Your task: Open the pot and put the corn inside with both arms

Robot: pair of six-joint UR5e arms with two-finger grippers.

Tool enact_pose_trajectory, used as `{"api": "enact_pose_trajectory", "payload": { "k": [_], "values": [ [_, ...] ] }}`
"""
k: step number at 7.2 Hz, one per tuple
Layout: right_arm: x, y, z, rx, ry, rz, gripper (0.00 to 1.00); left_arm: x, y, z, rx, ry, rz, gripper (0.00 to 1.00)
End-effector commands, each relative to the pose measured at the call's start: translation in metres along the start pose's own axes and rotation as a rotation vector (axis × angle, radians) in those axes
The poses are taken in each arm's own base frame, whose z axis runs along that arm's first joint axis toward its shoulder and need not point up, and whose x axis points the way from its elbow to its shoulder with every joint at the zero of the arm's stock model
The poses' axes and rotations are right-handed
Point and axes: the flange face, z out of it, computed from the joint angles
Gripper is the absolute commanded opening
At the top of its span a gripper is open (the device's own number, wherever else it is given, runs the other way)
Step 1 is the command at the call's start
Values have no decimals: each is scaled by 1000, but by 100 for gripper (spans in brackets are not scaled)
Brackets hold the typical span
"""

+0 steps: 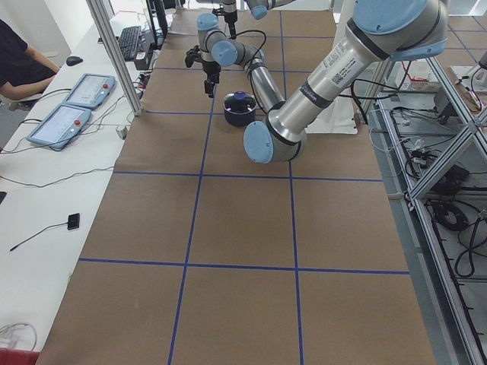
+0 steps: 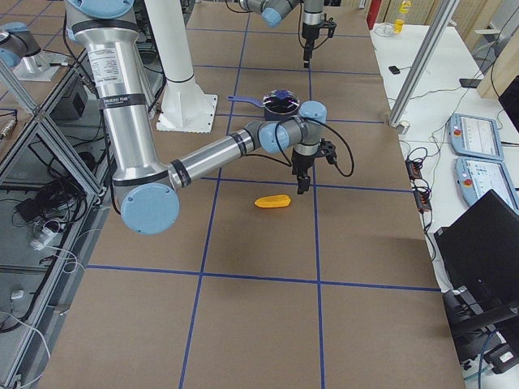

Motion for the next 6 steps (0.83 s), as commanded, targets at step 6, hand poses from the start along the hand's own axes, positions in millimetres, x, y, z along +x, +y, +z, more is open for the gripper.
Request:
{"api": "enact_pose_trajectory", "payload": {
  "k": [6],
  "values": [
    [-7,28,67,10,-63,-7,98,78,69,51,-82,-68,-4,99]
  ]
}}
